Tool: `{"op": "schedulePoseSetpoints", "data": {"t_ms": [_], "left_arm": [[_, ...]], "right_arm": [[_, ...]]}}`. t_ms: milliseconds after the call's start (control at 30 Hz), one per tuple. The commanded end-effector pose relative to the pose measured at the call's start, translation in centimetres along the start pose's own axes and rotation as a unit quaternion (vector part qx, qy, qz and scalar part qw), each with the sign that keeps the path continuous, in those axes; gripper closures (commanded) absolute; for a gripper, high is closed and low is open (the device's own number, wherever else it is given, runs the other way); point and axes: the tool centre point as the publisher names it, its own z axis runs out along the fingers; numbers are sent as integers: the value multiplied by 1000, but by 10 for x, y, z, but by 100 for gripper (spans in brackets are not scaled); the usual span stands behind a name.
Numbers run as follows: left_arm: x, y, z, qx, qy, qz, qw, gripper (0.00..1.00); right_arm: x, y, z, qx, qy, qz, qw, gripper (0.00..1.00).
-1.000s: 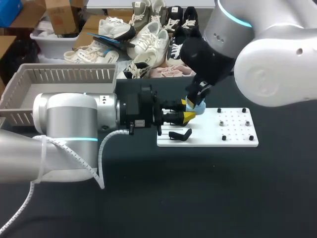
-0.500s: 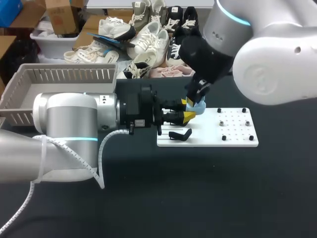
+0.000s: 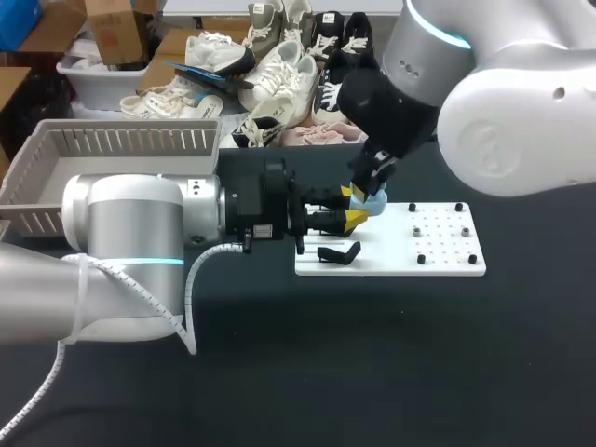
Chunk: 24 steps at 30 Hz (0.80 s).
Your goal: Pick up each earbud case from the left stands, insert the matching earbuds, close the lid, and place the case in the box.
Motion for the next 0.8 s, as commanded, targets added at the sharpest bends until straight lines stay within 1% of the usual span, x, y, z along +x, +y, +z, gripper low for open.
{"op": "schedulePoseSetpoints", "data": {"t_ms": [33, 567, 600, 700, 767, 800], "left_arm": [[0, -2, 0, -3, -1, 1, 1000, 100], [0, -2, 0, -3, -1, 1, 1000, 100], [0, -2, 0, -3, -1, 1, 1000, 100], [0, -2, 0, -3, -1, 1, 1000, 100], [0, -2, 0, -3, -1, 1, 1000, 100], [0, -2, 0, -3, -1, 1, 1000, 100]], "right_arm": [[-2, 0, 1, 1, 2, 1, 1000, 100], [-2, 1, 0, 1, 2, 2, 1000, 100], [-2, 1, 0, 0, 2, 2, 1000, 98], [-1, 1, 0, 0, 3, 3, 1000, 100], [-1, 1, 0, -1, 3, 4, 1000, 97], [0, 1, 0, -1, 3, 4, 1000, 93]]}}
